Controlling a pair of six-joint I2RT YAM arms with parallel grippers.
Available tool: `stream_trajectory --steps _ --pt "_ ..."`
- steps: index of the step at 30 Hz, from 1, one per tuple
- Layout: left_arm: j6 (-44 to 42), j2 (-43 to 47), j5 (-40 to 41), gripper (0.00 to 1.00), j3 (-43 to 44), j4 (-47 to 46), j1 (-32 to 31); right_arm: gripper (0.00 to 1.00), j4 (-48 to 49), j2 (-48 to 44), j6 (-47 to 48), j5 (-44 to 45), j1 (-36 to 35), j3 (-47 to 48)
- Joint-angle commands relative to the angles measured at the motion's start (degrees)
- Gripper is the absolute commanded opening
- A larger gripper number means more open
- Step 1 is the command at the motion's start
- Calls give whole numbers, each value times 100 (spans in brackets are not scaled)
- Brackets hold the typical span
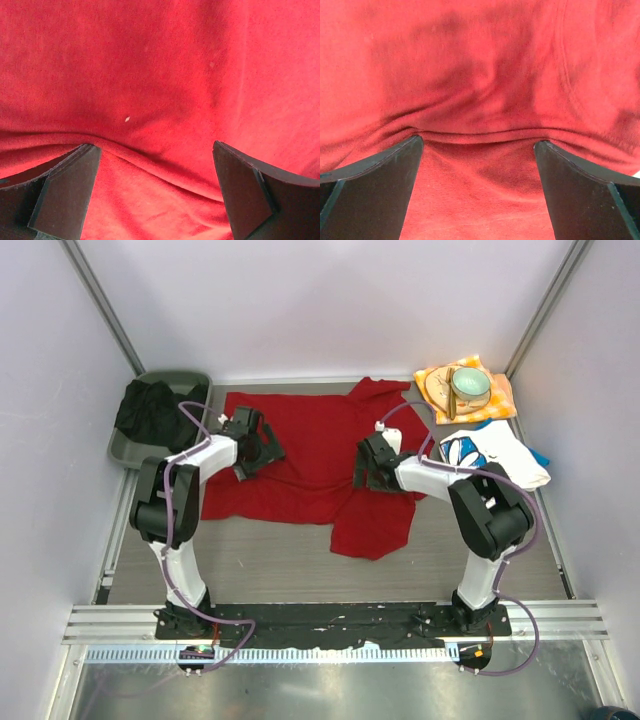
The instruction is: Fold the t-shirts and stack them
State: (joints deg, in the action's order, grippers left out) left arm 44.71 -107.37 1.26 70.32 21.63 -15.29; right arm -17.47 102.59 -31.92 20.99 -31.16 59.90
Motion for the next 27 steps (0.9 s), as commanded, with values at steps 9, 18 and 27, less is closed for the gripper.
stream_trajectory --steps 9,18,27 --pt "38 -908 147 100 912 -1 597 99 -528 1430 54 -87 707 1454" --pt "161 -961 95 100 992 -80 720 100 -661 1879 28 -104 830 1965" --pt "310 -294 112 100 18 -457 457 100 -484 975 -42 -113 743 1068"
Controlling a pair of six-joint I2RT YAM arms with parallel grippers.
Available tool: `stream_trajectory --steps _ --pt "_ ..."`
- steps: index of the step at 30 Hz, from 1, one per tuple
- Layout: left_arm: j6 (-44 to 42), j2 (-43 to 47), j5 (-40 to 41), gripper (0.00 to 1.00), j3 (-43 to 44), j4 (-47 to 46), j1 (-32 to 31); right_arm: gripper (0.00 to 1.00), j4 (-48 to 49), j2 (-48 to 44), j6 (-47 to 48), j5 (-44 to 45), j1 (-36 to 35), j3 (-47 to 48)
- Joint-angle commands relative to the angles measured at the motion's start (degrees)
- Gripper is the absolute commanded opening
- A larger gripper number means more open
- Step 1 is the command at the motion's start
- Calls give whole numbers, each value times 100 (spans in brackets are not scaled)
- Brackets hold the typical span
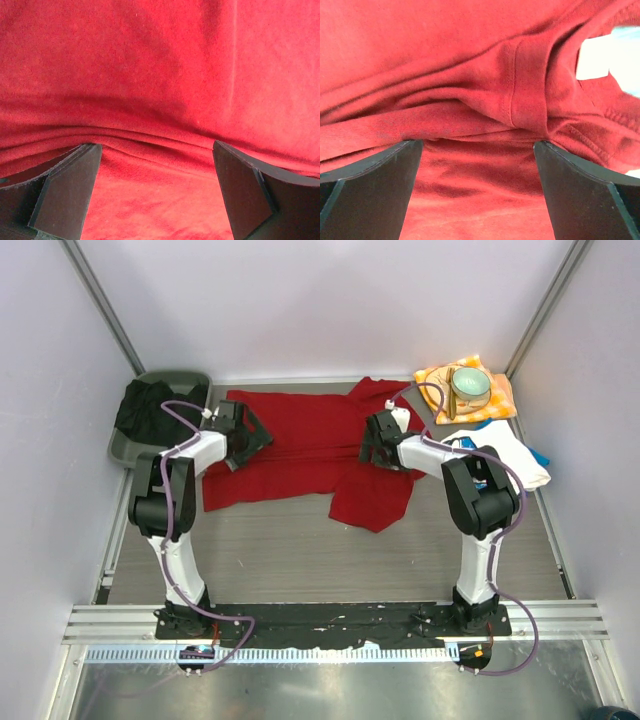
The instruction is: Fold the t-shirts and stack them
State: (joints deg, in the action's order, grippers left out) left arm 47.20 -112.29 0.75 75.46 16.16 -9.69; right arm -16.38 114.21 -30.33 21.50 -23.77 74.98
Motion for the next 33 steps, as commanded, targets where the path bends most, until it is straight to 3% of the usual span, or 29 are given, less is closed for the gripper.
stream_trajectory --steps 1,10,22,27,33 --pt "79 321 144 100 -593 63 -129 100 -612 -267 -210 -137 -40 -493" --pt "176 1384 390 100 -2068 -272 -445 100 -796 -1357 -298 319 -487 -1502" --pt "421 3599 628 100 -3897 -395 -867 100 -1191 -2947 -764 619 -971 -2576" --pt "448 4144 628 100 -3996 -298 -973 100 -1543 -3528 -922 979 -1261 -2585" --pt "237 4461 426 100 -3424 483 -1140 100 -2184 -4459 -957 813 -1867 -2418"
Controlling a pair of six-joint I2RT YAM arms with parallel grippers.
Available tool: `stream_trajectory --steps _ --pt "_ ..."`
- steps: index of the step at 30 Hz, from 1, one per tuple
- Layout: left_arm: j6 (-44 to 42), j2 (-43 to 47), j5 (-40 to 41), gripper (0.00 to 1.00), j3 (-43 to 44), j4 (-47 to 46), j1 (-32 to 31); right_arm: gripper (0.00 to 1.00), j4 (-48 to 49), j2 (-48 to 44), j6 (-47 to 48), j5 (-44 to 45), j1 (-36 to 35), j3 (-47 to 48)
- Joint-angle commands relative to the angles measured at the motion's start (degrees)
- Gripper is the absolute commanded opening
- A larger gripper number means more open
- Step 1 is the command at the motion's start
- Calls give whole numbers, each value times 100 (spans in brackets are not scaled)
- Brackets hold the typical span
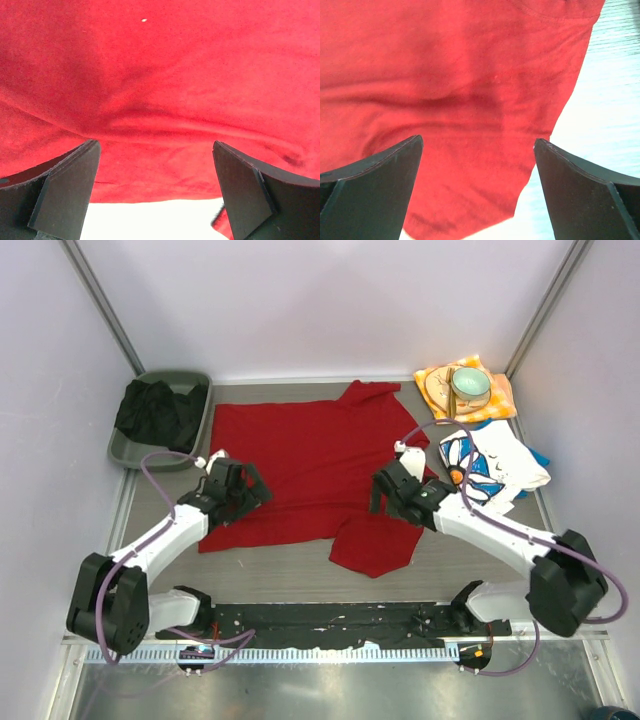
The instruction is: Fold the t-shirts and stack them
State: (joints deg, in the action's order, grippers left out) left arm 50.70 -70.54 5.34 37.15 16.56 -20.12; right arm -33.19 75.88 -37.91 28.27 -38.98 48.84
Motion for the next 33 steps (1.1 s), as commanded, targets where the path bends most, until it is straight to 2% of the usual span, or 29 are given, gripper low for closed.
stream_trajectory --steps 1,6,10,17,21,28,33 --pt "-147 322 -33 100 486 689 -115 100 -600 -749 -269 91 -469 100" --pt "-7 594 212 100 399 1323 -150 100 -610 -1697 -752 -462 -751 -550" --pt "212 971 432 100 -100 1447 -150 100 -531 -1875 -920 -568 -900 -893" --pt "371 1447 300 100 -524 1324 -168 100 57 -1612 -1069 -1227 -1383 -1096" --pt "283 1280 336 100 -507 1236 -168 99 58 -1295 -1183 -1044 -1761 -1096" --pt "230 964 186 100 -524 920 -168 90 76 -891 -1245 -797 -1920 -1210" --pt "204 902 142 100 -621 753 -168 80 84 -689 -1280 -657 -1920 -1306"
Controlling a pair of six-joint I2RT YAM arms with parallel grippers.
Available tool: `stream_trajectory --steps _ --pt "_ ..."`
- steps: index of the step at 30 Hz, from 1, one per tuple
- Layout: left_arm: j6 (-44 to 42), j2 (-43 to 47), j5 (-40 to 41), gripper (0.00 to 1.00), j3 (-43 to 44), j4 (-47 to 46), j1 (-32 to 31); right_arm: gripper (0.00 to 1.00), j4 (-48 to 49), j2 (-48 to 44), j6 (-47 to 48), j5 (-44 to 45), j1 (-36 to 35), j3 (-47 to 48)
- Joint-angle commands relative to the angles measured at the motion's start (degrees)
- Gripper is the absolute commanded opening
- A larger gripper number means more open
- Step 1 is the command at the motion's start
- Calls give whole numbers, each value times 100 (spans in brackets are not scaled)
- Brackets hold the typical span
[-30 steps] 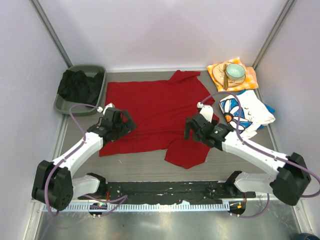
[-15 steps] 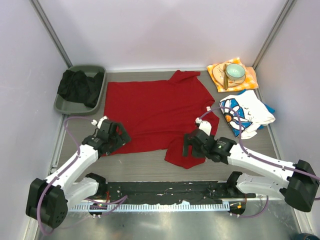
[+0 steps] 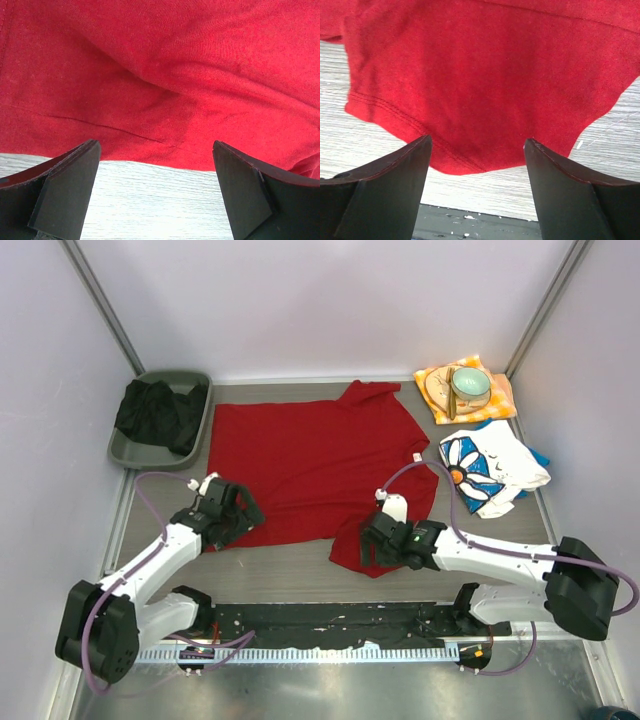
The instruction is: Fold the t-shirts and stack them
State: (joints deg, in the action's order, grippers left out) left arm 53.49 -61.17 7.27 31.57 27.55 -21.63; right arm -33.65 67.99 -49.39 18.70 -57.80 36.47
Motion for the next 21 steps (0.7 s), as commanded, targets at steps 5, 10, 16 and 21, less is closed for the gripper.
stream_trajectory --steps 5,10,16,21 --pt "-111 -97 -68 100 -72 -443 -17 67 157 320 -168 398 -38 -140" --pt "-146 -115 -76 100 -98 -487 -17 54 192 470 -203 468 -47 -175" --pt "-164 -220 -102 100 -160 -636 -17 7 166 724 -194 626 -38 -106" --pt "-190 -334 -147 100 -195 -751 -17 1 -308 787 60 837 -47 482"
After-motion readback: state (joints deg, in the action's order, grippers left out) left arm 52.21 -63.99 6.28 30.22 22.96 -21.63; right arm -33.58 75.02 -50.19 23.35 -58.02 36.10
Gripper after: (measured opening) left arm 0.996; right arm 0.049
